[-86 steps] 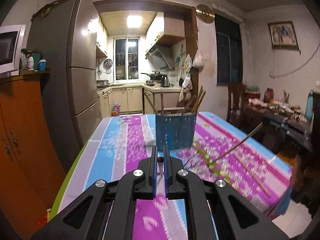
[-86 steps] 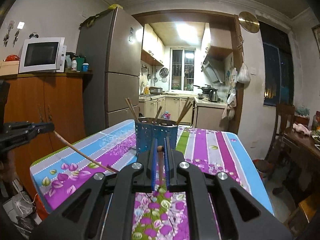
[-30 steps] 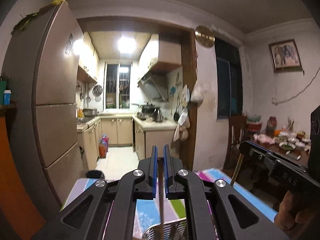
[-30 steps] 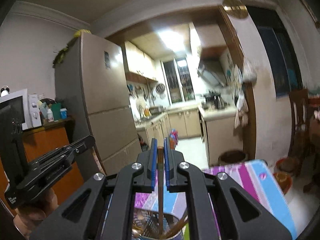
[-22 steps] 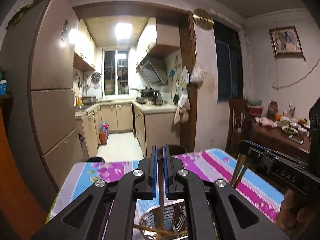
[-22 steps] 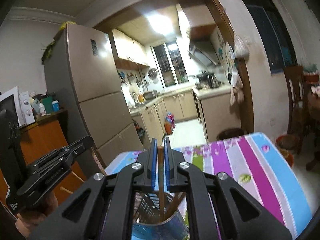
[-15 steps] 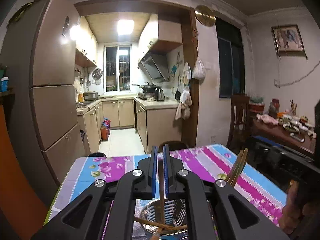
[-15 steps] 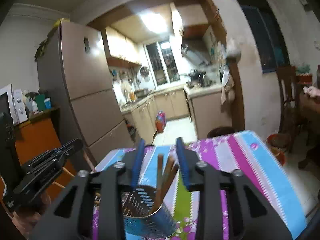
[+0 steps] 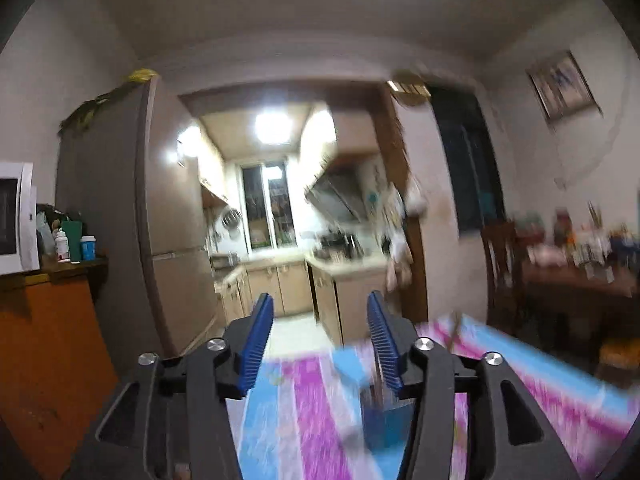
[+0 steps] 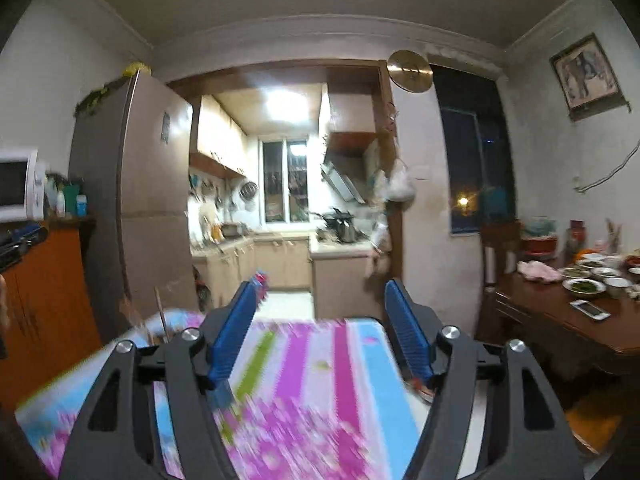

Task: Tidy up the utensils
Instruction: 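Lower the left tool's chopstick into the holder and open while the right tool releases its chopstick, then move both open tools back over the last chopsticks on the tablecloth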

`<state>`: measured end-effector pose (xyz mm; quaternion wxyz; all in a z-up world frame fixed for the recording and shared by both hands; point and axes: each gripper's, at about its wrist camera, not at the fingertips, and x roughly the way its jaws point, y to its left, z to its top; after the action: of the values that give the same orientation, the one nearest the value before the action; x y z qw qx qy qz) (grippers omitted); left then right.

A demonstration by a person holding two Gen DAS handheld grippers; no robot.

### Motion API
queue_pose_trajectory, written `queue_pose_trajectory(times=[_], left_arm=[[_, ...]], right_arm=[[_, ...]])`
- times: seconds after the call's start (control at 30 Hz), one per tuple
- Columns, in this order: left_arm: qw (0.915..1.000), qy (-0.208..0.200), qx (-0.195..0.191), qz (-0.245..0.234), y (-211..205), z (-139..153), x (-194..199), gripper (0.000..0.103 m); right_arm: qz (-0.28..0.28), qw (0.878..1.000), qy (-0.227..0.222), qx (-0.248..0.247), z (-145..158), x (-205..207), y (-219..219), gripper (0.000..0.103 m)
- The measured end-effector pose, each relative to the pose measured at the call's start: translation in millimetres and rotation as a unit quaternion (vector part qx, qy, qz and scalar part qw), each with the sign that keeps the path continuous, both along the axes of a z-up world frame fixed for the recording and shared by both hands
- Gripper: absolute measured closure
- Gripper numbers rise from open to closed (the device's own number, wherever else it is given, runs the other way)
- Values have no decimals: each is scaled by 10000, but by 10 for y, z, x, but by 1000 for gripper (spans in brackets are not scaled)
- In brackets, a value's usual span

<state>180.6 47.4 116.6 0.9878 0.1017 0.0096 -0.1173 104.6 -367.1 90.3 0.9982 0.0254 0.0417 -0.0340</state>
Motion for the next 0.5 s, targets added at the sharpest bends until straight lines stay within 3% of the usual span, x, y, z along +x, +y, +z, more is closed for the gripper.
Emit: queue_pose_trajectory(times=[0.17, 0.3, 0.4, 0.5], left_arm=[[9913, 944, 846, -346, -201, -943, -644, 46], [9754, 1682, 1308, -560, -456, -1728, -1044, 46], [9704, 1920, 1299, -683, -520, -1944, -1143, 46], [9700, 2110, 1012, -666, -496, -1904, -1056, 46]], right_arm=[[-281, 9959, 865, -10, -694, -573, -13, 37], [-464, 9883, 1428, 263, -1206, -767, 97, 37], [-391, 9824, 1725, 597, -1466, -784, 200, 37], [-155, 9794, 1801, 904, -1578, -809, 294, 37]])
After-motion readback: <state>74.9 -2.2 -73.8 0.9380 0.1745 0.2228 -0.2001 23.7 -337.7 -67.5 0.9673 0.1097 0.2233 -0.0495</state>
